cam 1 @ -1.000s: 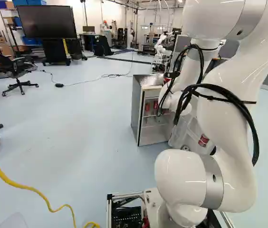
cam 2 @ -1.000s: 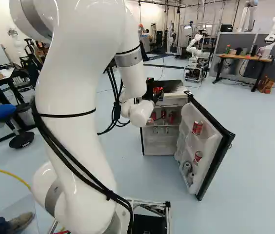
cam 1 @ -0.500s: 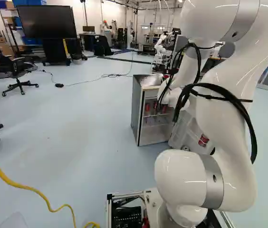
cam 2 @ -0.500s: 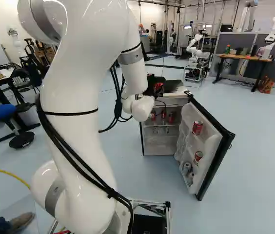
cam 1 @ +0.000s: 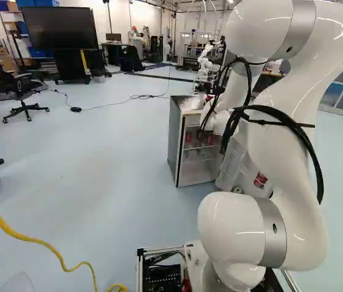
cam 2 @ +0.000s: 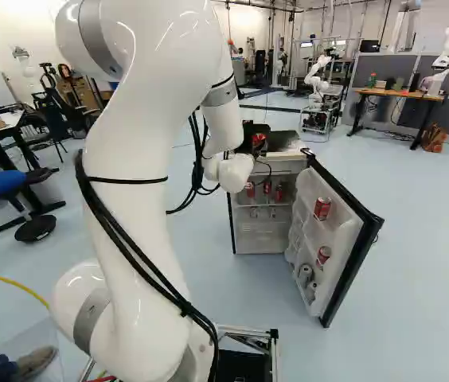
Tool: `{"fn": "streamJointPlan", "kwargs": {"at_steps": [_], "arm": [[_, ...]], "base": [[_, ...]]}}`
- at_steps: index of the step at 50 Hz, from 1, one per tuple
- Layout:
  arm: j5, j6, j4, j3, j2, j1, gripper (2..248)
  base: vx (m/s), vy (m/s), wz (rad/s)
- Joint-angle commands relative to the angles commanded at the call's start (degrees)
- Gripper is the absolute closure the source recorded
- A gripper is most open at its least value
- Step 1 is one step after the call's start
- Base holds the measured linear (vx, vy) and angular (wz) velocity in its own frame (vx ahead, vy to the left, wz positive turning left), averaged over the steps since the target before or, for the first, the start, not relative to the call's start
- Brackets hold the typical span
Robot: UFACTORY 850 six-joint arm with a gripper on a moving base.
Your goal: Grab a drink from the fridge
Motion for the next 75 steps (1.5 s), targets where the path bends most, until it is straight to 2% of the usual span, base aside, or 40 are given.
{"fn": "streamJointPlan", "kwargs": {"at_steps": [32, 53, 75], "arm": [[-3.50, 0.00, 0.00, -7.25, -5.49, 0.95, 162], [-3.80, 0.00, 0.00, -12.04, -9.02, 1.51, 162], [-3.80, 0.00, 0.00, -13.89, -10.36, 1.71, 162]], "base": [[0.000, 0.000, 0.000], [0.000, 0.000, 0.000], [0.000, 0.000, 0.000]]}}
